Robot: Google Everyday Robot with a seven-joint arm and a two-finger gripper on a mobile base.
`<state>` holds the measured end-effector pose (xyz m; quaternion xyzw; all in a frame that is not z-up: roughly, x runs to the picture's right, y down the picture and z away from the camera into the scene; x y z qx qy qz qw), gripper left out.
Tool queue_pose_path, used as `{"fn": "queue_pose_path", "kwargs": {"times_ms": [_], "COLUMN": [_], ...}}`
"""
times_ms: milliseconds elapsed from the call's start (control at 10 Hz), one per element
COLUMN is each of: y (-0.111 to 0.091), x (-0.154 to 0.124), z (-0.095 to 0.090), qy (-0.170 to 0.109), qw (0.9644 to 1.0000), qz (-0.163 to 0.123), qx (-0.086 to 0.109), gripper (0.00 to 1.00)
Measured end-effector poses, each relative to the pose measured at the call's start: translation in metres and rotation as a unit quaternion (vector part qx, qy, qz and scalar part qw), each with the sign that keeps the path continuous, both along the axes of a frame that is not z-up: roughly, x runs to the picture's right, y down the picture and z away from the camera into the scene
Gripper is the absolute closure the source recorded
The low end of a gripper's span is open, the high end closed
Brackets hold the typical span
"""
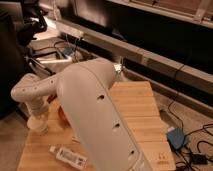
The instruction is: Pick up the ceramic cup
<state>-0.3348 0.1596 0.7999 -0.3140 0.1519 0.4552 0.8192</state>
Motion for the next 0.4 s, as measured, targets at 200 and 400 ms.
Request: {"fn": "queue_pose_path", "kwargs": {"times_ms": [200, 400], "y": [-0.026, -0.063], "x": [0.014, 0.042], "z": [-0.028, -0.063], "qy": [0.009, 0.008], "qw": [0.9998, 0.9986], "qz": [0.019, 0.051], "qx": [-0.003, 0.005], "gripper": [1.00, 1.00]}}
